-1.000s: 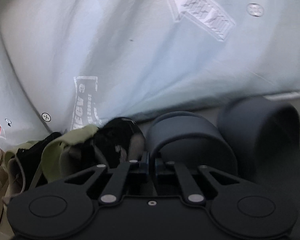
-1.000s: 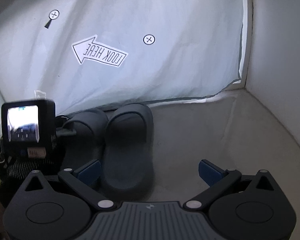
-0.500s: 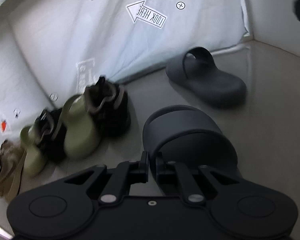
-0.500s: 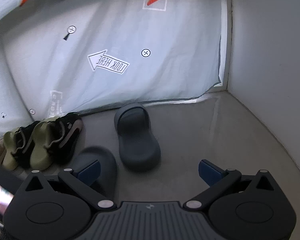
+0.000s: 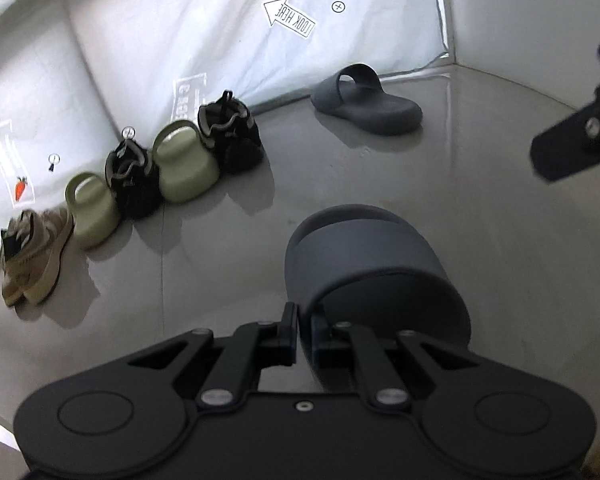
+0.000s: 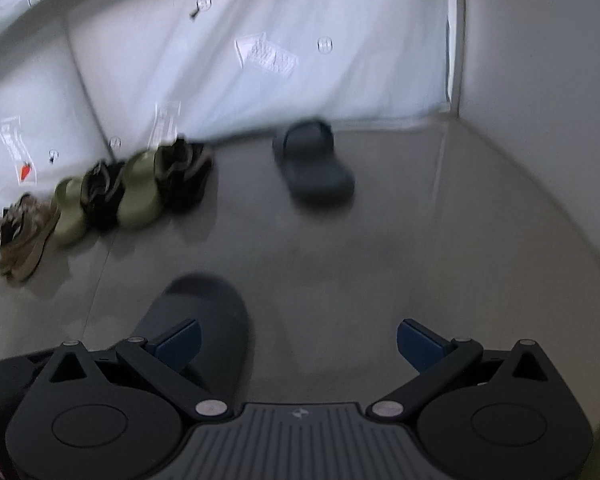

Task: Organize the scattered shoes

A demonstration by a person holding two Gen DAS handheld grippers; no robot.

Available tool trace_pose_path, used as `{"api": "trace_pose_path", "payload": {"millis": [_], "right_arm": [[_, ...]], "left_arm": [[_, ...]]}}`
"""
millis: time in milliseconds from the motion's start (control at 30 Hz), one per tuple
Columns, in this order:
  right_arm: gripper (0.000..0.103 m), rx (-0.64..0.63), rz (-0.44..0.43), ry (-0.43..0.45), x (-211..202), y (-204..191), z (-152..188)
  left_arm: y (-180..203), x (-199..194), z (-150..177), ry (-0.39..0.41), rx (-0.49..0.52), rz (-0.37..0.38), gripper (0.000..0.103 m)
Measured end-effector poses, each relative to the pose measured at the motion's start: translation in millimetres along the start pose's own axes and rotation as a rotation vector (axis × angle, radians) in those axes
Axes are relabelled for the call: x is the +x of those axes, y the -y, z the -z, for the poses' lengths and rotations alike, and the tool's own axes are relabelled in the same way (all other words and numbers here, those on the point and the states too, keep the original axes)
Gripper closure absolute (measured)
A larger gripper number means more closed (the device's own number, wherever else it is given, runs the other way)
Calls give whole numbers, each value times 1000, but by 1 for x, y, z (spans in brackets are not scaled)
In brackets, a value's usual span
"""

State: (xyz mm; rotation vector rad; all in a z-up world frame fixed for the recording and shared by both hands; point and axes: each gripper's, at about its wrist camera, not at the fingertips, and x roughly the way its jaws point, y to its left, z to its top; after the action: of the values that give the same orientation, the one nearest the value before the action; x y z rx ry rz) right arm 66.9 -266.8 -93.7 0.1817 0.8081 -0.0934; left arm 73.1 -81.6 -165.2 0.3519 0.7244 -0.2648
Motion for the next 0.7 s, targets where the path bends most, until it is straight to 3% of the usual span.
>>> {"api": "trace_pose_path", "payload": {"millis": [300,467,533,633,700], "right_arm": [[0,-35,2,-68,-21,-41,52],[2,-127,11,-157,-14,-50,58],[10,-159,-26,-218,-4,-51,62],[31,-227,-134,-379,21,-49,70],[48,-360,-165,-407,28,-54,77]], "left_arm": [[-30,-31,14,35,-118,114,92],[-55,-53,13,72,-220,60,92],[-66,-60,17,74,-270,45,92],[-81,-71,26,60,-345,-3,92],[-86,-75,32,39,-371,-47,92]]}}
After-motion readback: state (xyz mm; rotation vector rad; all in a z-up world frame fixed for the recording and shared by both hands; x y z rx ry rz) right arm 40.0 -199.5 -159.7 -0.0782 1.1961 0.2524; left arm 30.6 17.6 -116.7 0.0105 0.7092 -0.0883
